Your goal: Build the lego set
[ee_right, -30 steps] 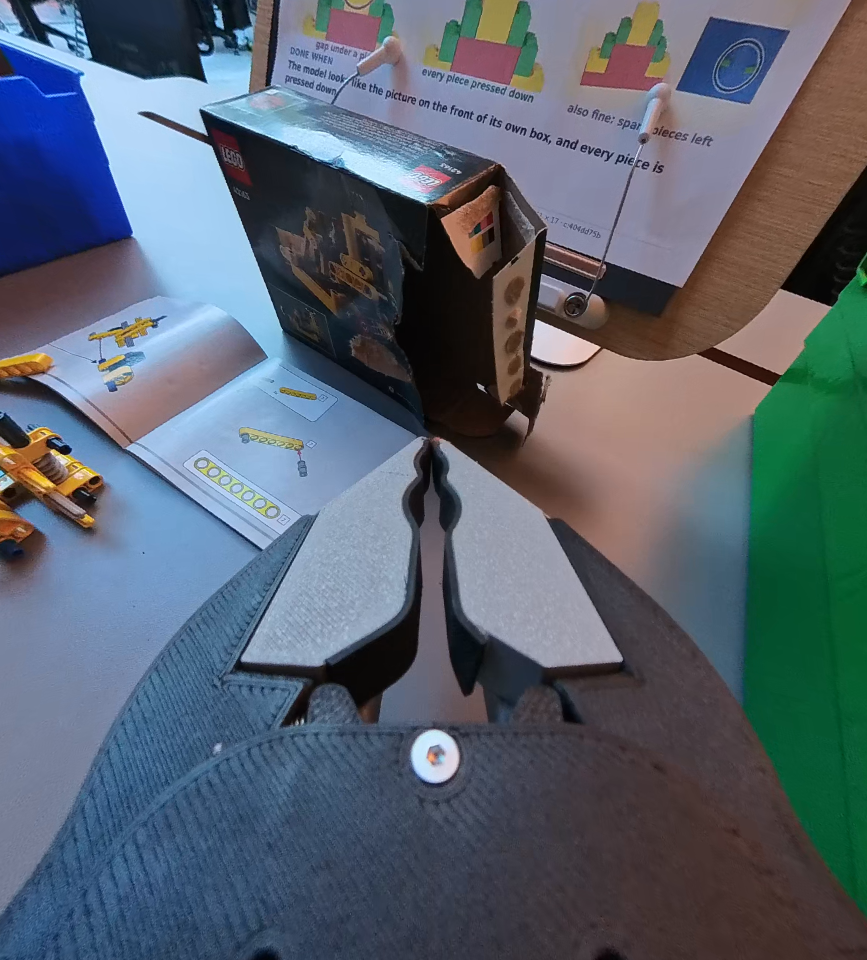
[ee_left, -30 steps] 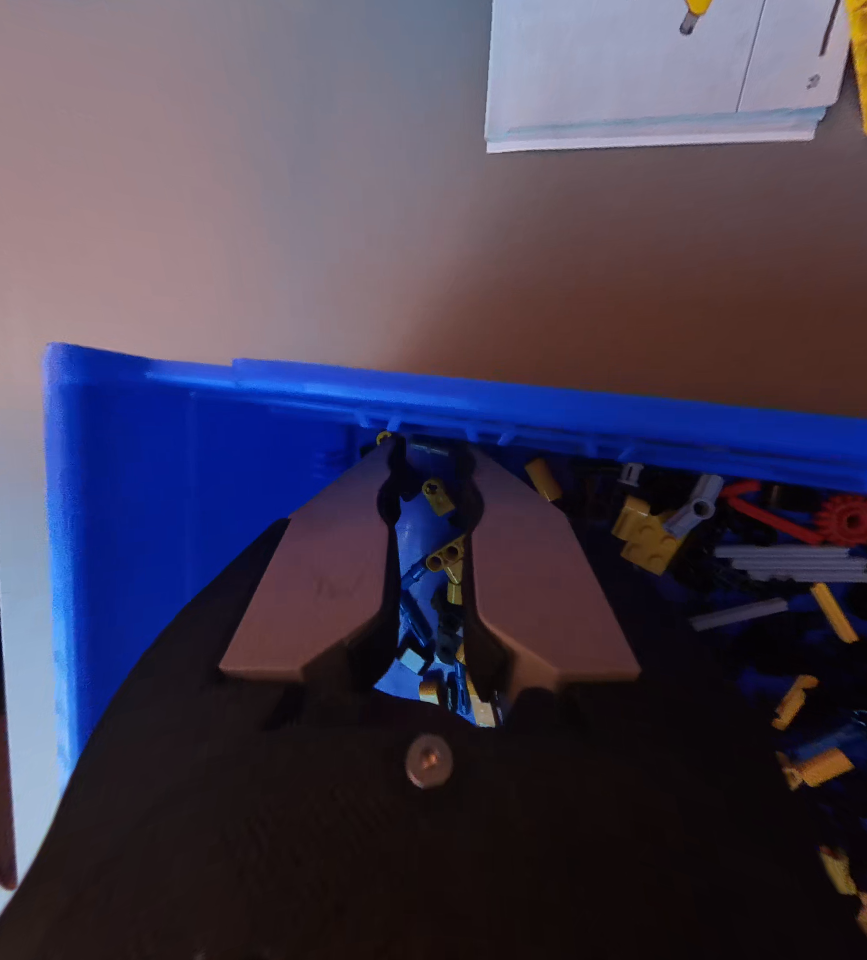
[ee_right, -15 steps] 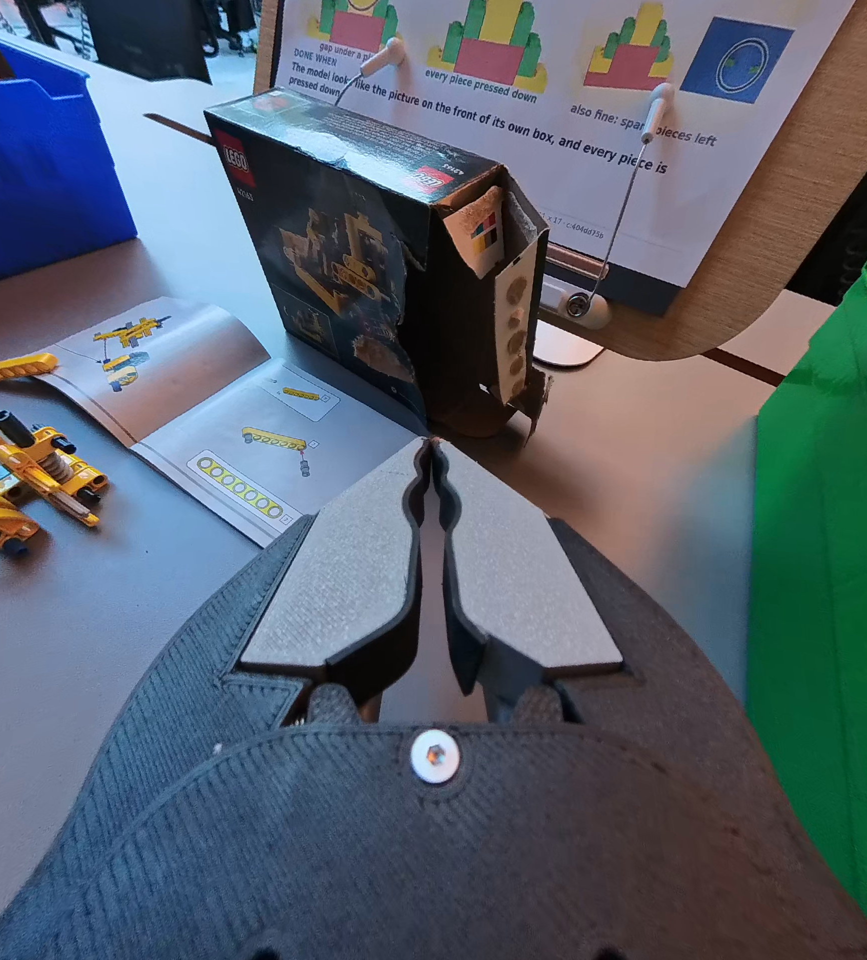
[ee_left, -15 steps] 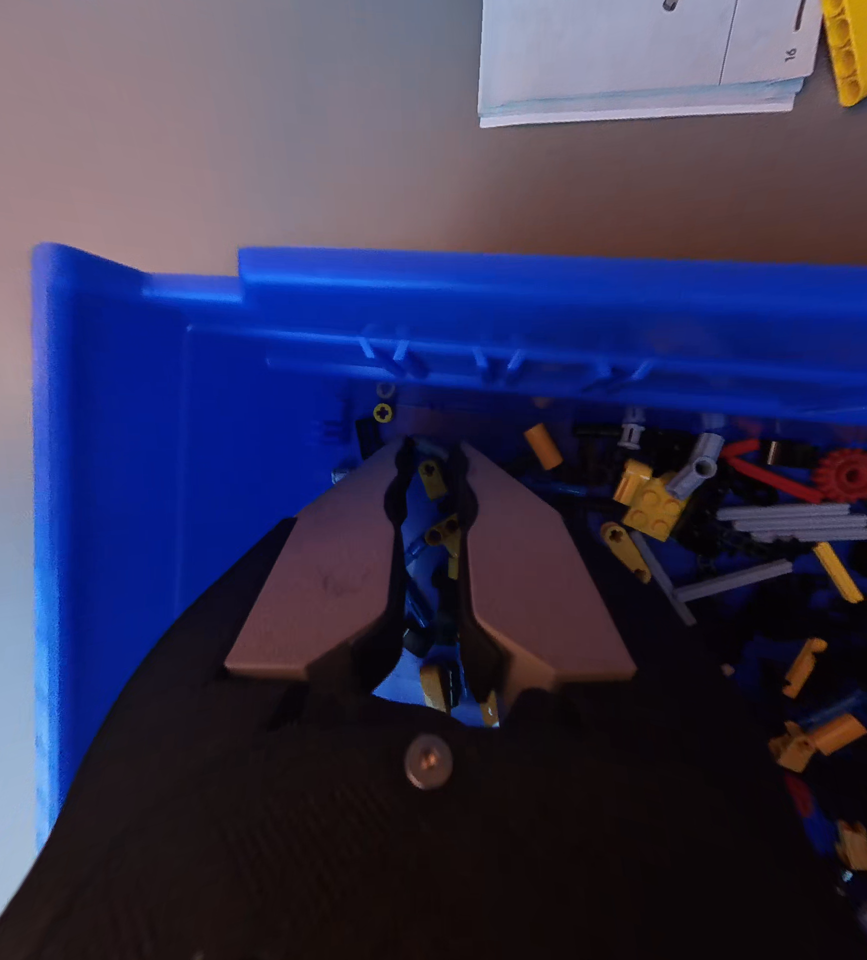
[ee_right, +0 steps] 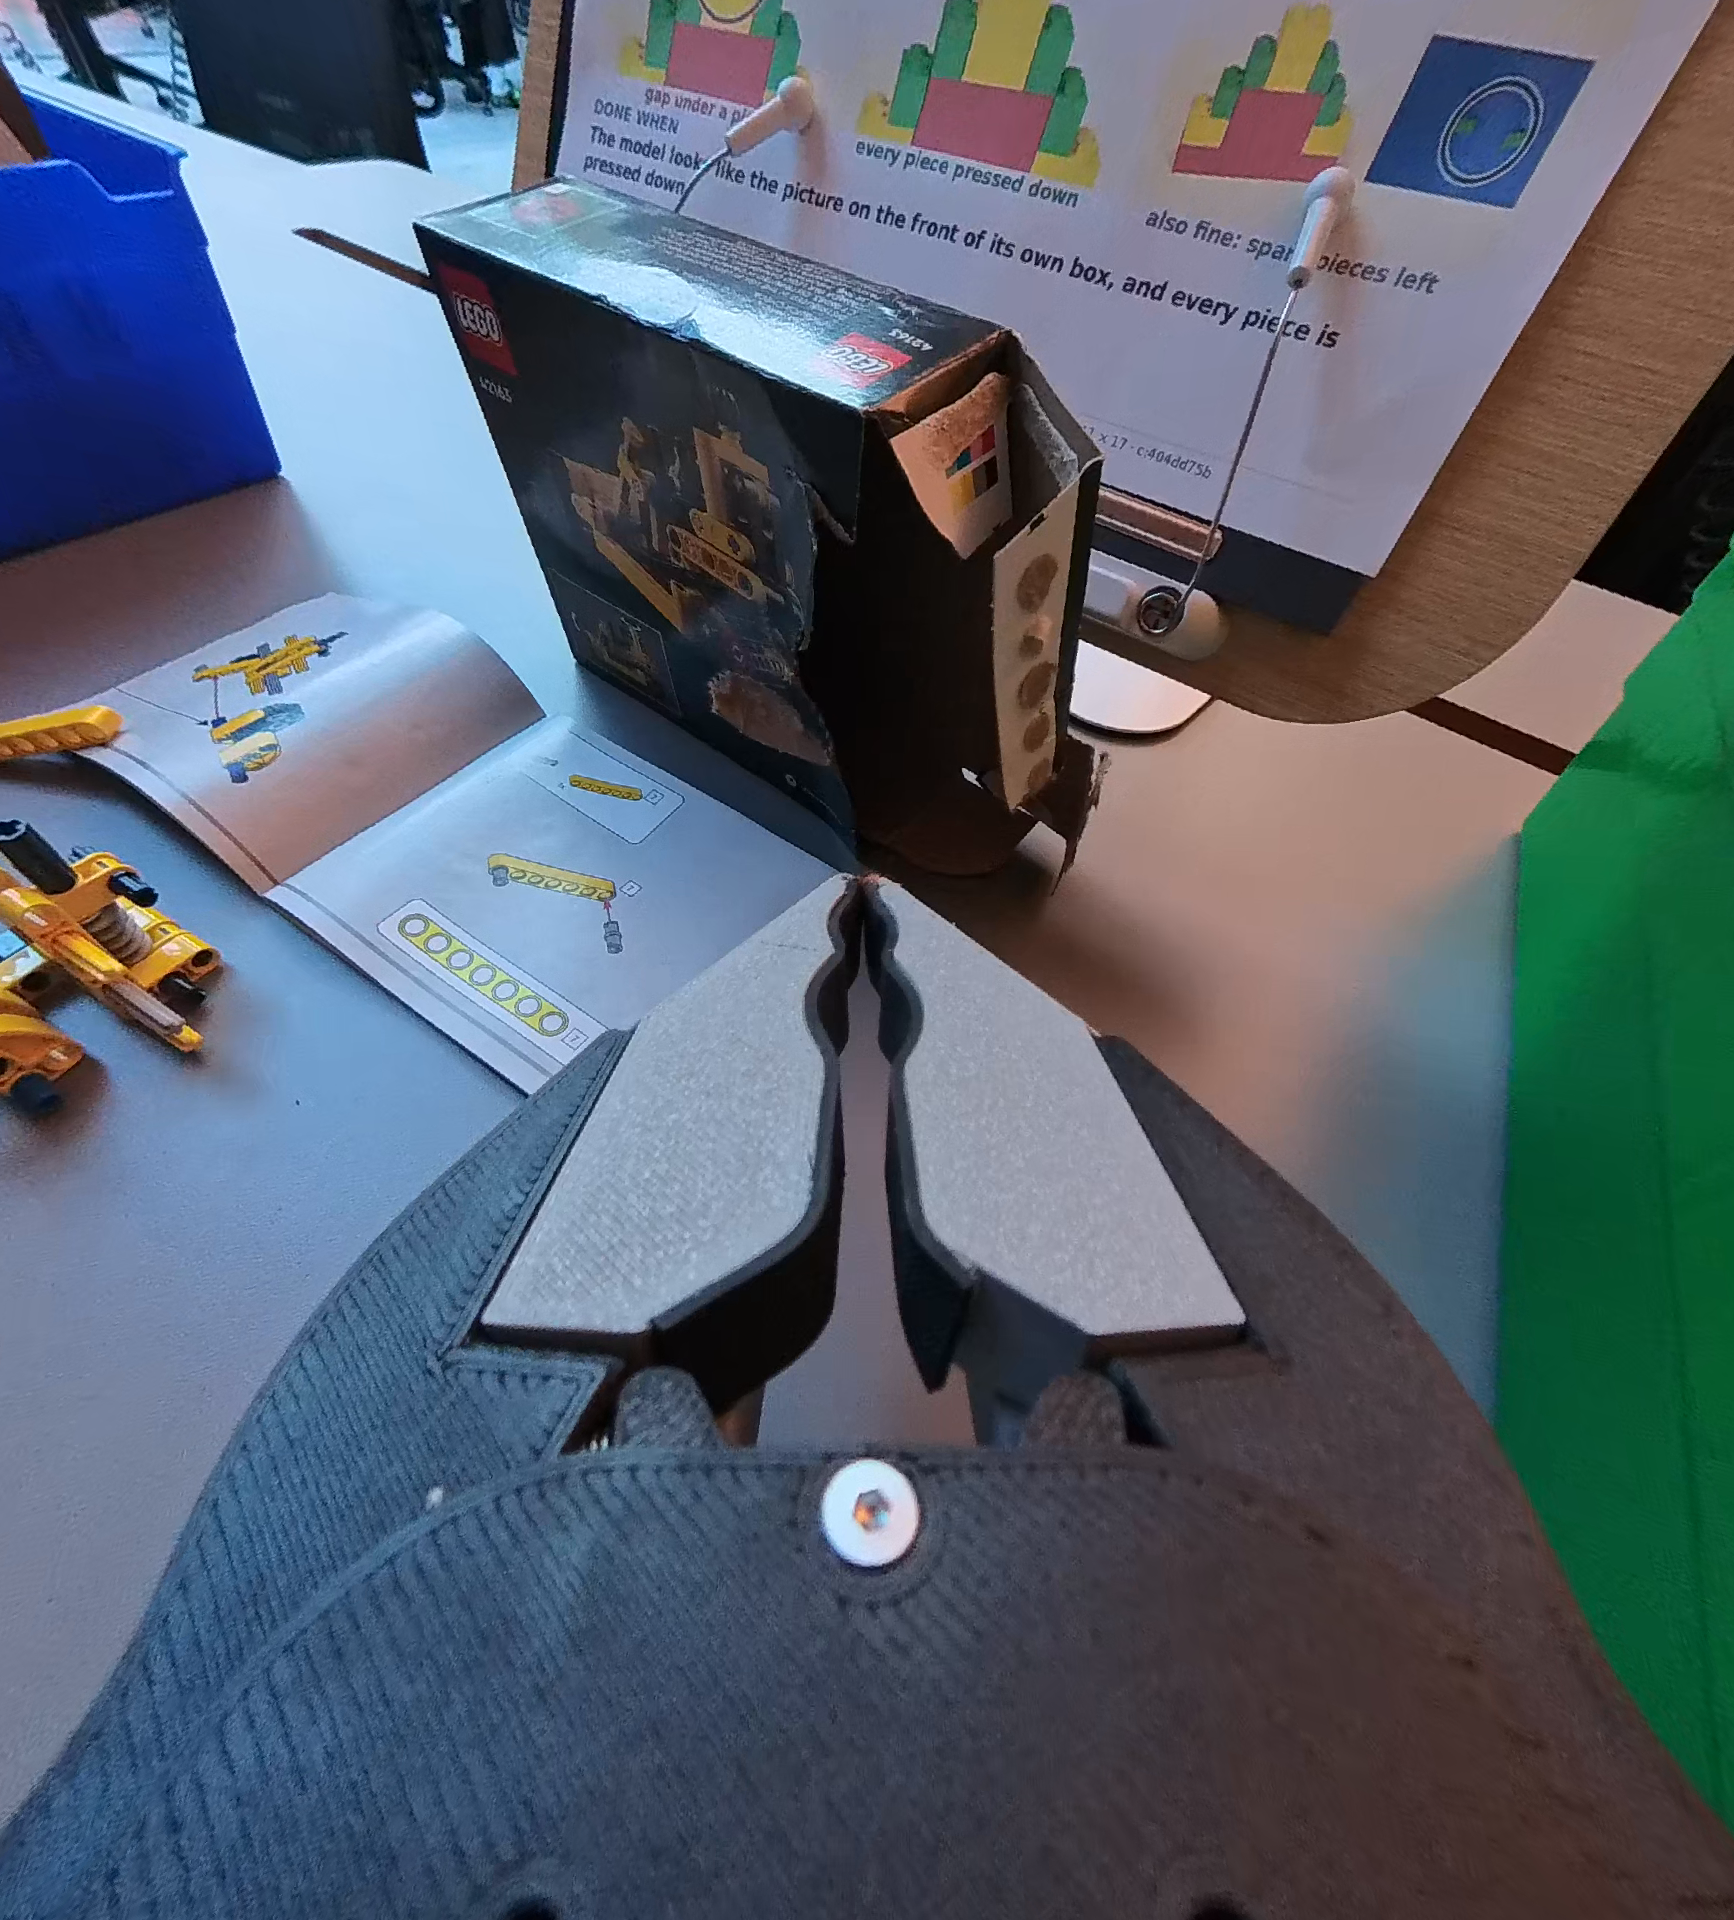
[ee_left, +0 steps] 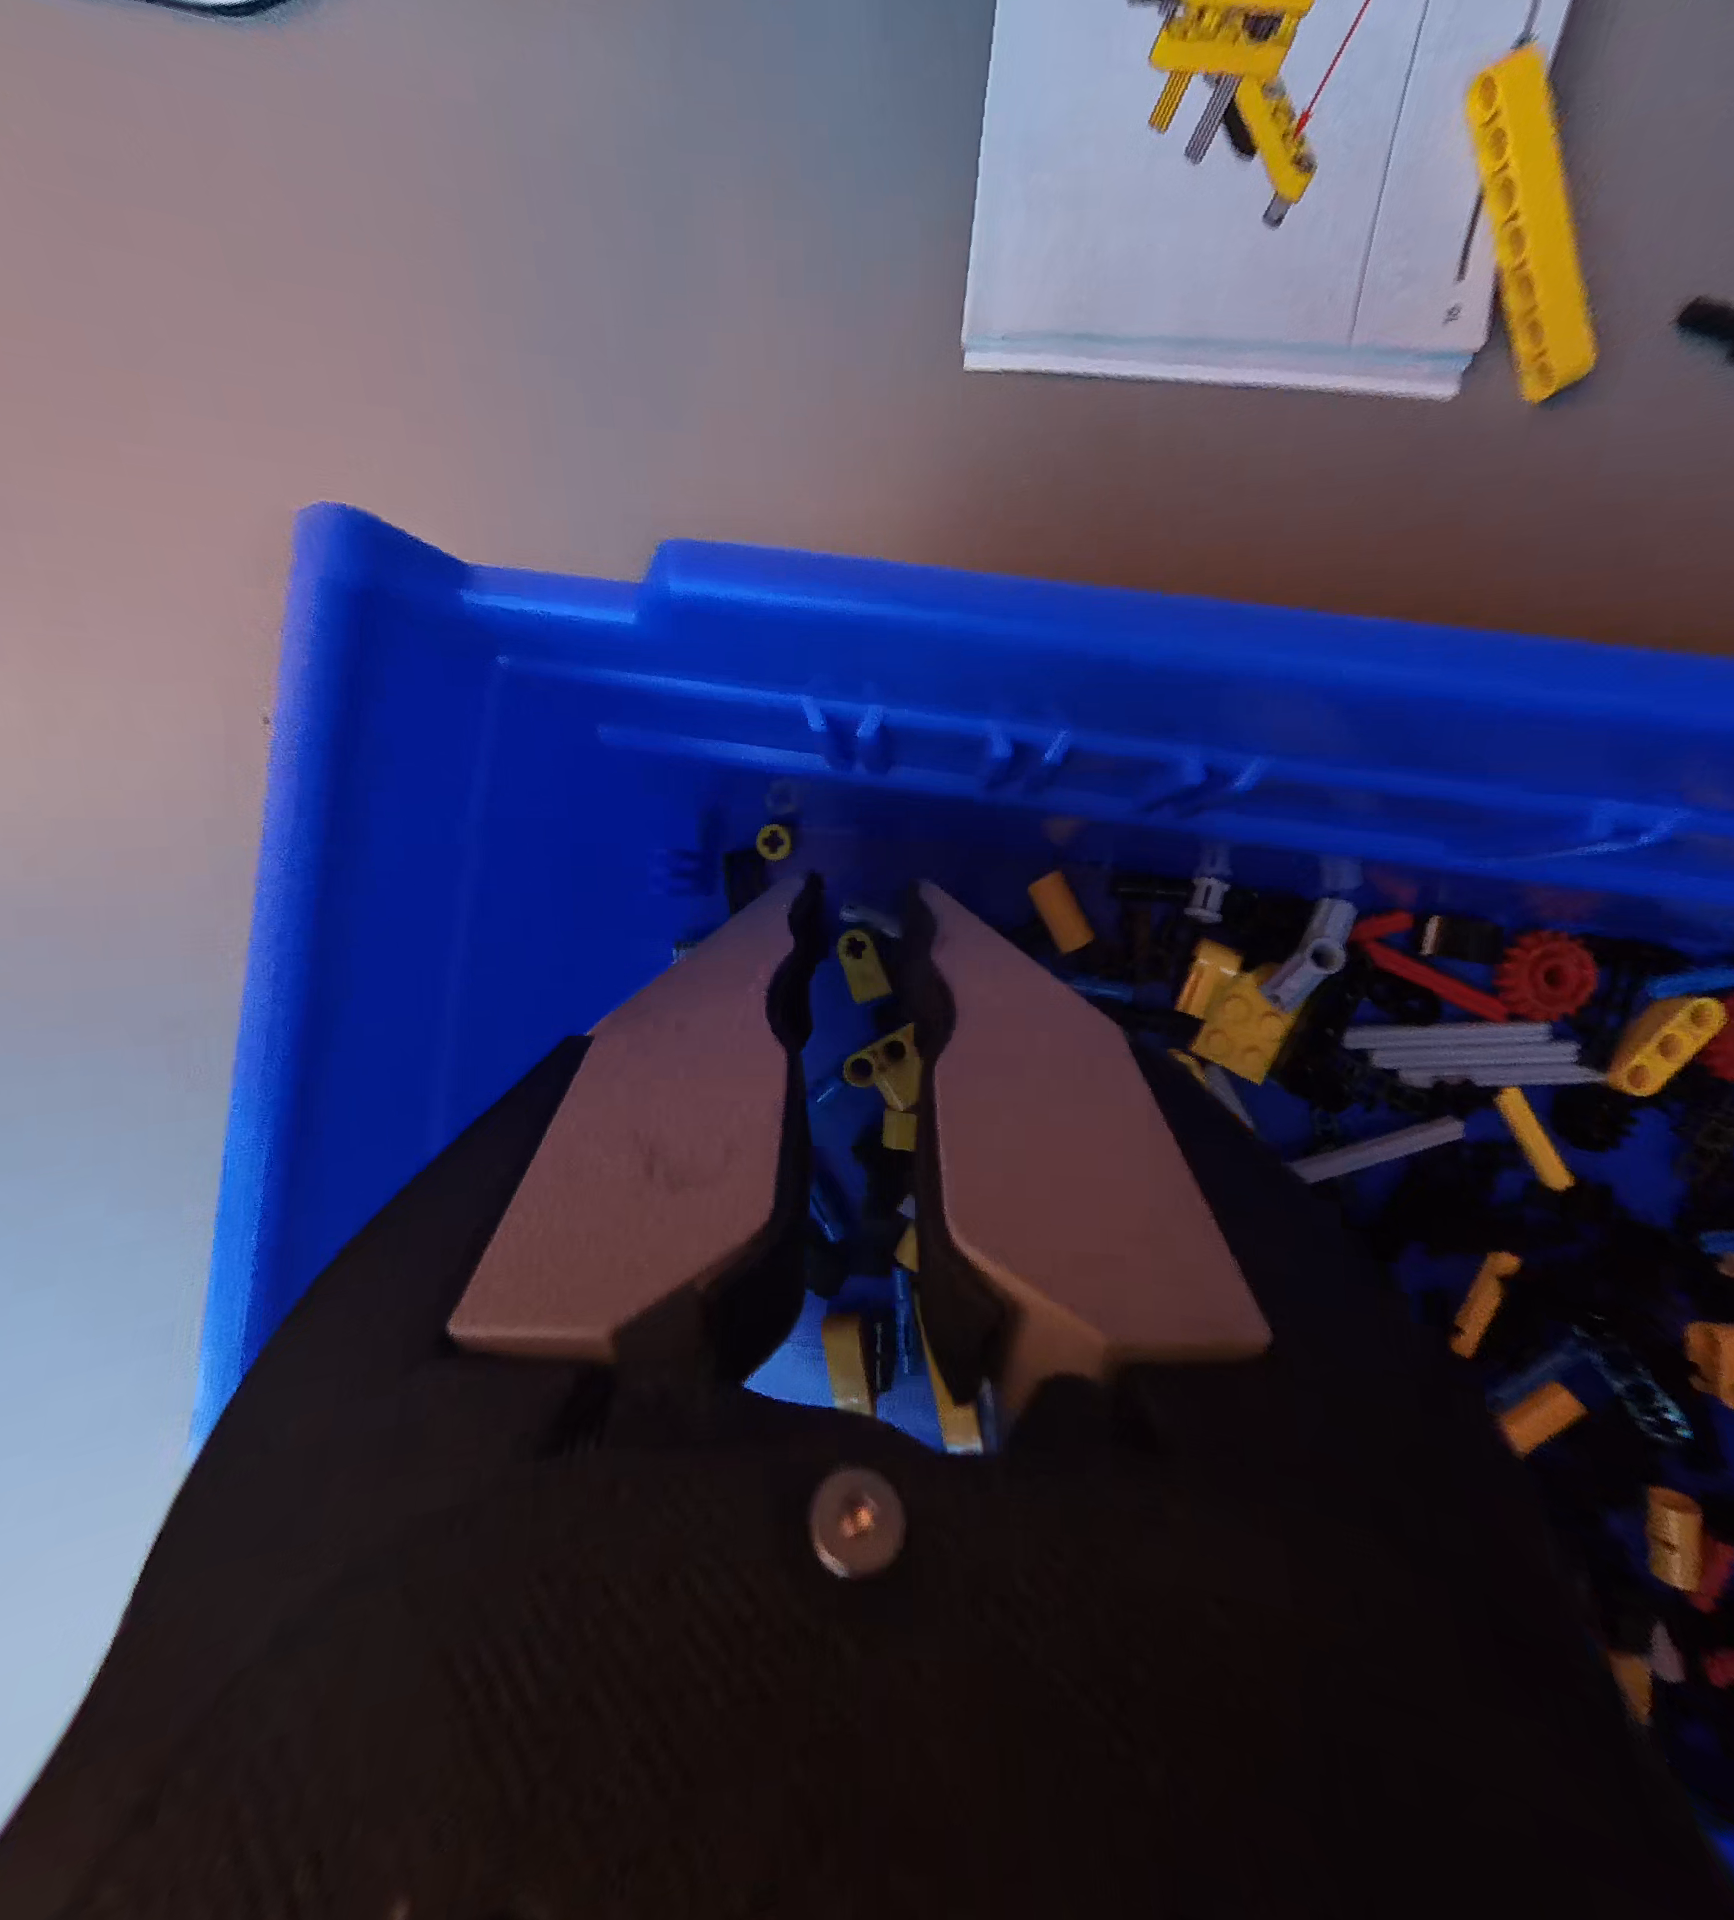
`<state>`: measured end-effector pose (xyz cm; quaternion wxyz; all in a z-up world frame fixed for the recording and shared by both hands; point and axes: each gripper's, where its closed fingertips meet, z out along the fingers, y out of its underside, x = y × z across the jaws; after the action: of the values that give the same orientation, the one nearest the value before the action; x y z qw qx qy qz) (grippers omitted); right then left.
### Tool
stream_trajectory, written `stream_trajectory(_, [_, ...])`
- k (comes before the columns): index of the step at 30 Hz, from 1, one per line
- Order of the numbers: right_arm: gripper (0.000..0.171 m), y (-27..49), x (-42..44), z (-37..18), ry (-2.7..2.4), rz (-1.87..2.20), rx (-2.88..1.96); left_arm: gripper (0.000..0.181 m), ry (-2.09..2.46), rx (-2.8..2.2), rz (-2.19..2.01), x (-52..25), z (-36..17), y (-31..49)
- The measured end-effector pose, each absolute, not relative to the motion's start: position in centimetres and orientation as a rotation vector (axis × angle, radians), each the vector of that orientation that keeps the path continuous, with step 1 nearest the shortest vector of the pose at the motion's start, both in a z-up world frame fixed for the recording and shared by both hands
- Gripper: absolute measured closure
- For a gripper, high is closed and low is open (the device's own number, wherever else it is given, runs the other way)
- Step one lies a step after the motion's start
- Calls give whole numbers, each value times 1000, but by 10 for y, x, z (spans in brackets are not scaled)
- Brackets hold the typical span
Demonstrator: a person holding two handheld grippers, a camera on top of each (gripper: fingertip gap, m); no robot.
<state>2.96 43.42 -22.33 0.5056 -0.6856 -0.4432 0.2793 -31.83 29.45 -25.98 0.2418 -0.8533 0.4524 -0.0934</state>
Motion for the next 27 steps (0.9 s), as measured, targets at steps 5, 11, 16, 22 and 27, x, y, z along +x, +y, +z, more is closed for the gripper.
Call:
stream_trajectory(5, [171, 434, 30, -223, -1069, 672, -1655, 172, 1203, -2318, -267, -321, -254, 297])
stream_trajectory(11, [171, 434, 30, -223, -1067, 671, -1652, 171, 1282, -2315, -238, -314, -261, 295])
stream_trajectory(16, [171, 434, 30, -223, -1064, 677, -1653, 168, 1366, -2353, -225, -310, -272, 288])
stream_trajectory(22, [171, 435, 30, -223, -1063, 679, -1654, 165, 1383, -2369, -218, -309, -279, 288])
stream_trajectory(27, [171, 435, 30, -223, -1064, 678, -1656, 163, 1370, -2371, -212, -309, -279, 291])
